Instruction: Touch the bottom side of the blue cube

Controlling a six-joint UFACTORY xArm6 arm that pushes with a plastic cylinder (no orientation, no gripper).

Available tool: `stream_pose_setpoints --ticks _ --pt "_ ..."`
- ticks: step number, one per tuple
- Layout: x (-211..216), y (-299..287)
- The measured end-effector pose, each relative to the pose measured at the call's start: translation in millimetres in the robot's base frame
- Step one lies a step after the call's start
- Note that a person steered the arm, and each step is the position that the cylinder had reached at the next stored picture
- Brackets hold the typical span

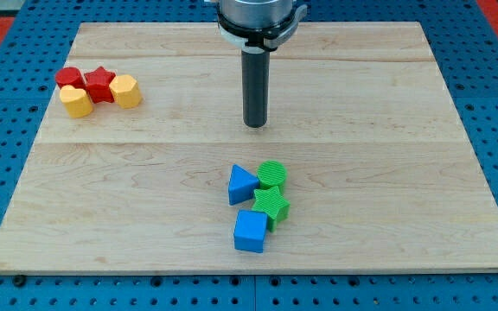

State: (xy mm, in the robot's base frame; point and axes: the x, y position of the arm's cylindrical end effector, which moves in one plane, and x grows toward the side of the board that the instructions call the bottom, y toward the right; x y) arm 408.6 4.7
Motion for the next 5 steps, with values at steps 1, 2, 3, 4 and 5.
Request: stream_pose_setpoints --ticks 1,2,3,4,5 --pt "15 -4" --pt "49 -50" --pt "93 -139" --pt "165 -160" --pt "209 -147"
